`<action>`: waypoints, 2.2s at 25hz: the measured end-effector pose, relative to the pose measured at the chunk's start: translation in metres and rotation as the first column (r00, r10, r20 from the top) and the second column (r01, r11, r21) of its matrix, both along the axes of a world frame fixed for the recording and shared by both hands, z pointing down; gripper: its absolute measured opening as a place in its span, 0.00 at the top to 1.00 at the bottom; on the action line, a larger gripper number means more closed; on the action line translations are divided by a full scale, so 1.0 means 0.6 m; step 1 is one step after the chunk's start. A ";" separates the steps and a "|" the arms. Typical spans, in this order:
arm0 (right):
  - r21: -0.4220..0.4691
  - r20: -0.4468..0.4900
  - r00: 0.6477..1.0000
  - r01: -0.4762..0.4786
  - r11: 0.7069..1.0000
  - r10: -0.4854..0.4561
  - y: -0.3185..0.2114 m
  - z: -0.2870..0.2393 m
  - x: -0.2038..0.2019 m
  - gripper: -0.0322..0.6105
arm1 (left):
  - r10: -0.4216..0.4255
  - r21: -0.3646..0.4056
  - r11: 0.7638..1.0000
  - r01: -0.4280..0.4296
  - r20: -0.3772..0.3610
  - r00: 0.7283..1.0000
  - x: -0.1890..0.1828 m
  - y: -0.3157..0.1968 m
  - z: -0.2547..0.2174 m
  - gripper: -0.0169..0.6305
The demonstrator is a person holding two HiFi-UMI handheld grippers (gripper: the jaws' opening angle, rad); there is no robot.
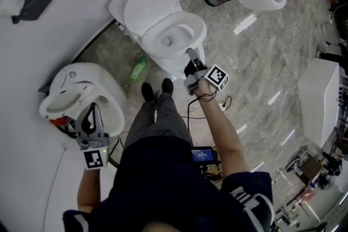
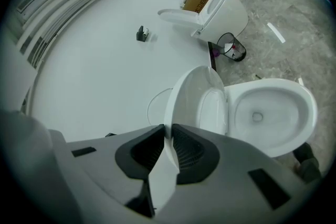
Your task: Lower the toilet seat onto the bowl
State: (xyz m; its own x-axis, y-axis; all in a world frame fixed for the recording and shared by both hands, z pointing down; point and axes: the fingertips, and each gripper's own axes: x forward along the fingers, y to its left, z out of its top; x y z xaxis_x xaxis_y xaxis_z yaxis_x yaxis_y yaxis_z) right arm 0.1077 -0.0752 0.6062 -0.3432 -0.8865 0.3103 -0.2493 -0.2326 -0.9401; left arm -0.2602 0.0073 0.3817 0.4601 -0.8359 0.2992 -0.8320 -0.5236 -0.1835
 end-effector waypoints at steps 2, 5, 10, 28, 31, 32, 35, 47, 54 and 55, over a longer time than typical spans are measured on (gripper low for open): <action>-0.014 -0.005 1.000 -0.010 1.000 0.010 0.017 0.011 0.009 0.84 | 0.014 -0.001 1.000 -0.014 0.002 1.000 0.006 -0.001 0.002 0.94; -0.022 -0.003 1.000 -0.025 0.999 0.025 0.040 0.028 0.019 0.84 | 0.033 -0.005 0.999 -0.033 0.003 0.999 0.014 0.000 0.008 0.94; -0.038 -0.024 0.999 -0.028 0.999 0.027 0.066 0.046 0.036 0.84 | 0.068 -0.006 0.998 -0.068 0.018 0.998 0.031 0.003 0.011 0.94; -0.052 -0.027 0.997 -0.071 0.996 0.070 0.130 0.092 0.066 0.84 | 0.142 -0.029 0.990 -0.141 0.039 0.989 0.062 0.022 0.037 0.94; -0.022 0.009 0.996 -0.085 0.996 0.086 0.135 0.093 0.068 0.84 | 0.152 -0.039 0.988 -0.150 0.043 0.987 0.067 0.030 0.044 0.94; -0.023 0.016 0.996 -0.090 0.996 0.090 0.139 0.097 0.069 0.84 | 0.155 -0.040 0.987 -0.153 0.045 0.987 0.069 0.031 0.046 0.94; -0.030 0.010 0.996 -0.090 0.995 0.091 0.149 0.110 0.075 0.84 | 0.163 -0.044 0.986 -0.161 0.049 0.985 0.072 0.030 0.052 0.94; -0.070 -0.005 0.994 -0.110 0.991 0.110 0.184 0.158 0.093 0.84 | 0.201 -0.056 0.979 -0.198 0.051 0.978 0.091 0.031 0.074 0.94; -0.077 0.007 0.993 -0.120 0.990 0.121 0.209 0.182 0.106 0.84 | 0.224 -0.068 0.973 -0.220 0.065 0.972 0.107 0.042 0.084 0.94; -0.082 0.003 0.993 -0.120 0.989 0.120 0.213 0.185 0.107 0.84 | 0.227 -0.073 0.972 -0.222 0.068 0.972 0.108 0.044 0.086 0.94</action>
State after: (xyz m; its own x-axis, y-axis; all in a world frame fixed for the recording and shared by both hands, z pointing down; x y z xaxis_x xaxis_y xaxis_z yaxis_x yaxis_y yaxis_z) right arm 0.1721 0.0525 0.7175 -0.2388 -0.8932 0.3810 -0.2073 -0.3364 -0.9186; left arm -0.1953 0.0338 0.4333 0.6077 -0.6919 0.3899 -0.6771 -0.7079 -0.2010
